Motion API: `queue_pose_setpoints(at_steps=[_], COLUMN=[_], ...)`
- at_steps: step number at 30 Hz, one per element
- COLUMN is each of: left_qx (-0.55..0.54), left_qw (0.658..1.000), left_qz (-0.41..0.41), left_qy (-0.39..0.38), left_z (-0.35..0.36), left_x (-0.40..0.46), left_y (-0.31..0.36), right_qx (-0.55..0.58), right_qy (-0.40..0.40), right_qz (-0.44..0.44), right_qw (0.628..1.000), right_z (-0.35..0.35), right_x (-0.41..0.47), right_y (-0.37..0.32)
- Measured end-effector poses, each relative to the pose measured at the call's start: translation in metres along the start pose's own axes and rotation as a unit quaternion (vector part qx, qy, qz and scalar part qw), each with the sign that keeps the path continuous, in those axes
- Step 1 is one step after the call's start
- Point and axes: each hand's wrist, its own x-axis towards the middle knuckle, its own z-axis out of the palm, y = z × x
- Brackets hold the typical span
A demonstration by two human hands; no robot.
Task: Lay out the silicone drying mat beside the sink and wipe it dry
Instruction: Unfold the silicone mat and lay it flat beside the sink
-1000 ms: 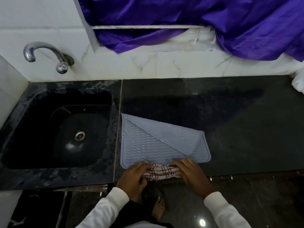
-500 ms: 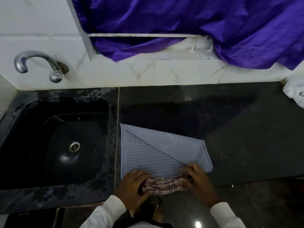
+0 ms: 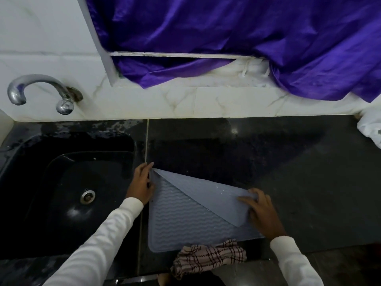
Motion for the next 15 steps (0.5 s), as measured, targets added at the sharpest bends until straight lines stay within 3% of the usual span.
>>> queue_pose_setpoints(at_steps=[5, 7, 11, 15], left_qx=[-0.036, -0.062, -0.22, -0.26], left_qw=[0.997, 0.993, 0.96, 0.944], left_qz=[-0.001, -0.043, -0.139, -0.155], left_qy=[0.063, 0.095, 0.103, 0.13], left_z=[0.009, 0.009, 0.006, 0.007], left_x=[0.021, 0.026, 0.035, 0.052], left_y=[0.001, 0.003, 0.023, 0.039], right_qx=[0.22, 0.242, 0.261, 0.301], right_qy=[0.062, 0.09, 0.16, 0.191], right_qz=[-0.013, -0.02, -0.017, 0.029], right_qw=[0.973, 0.966, 0.952, 0.934], right_z=[0.009, 0.002, -0.018, -0.029], right_x=[0.014, 0.025, 0.044, 0.065], right_y=[0.014, 0.005, -0.011, -0.019])
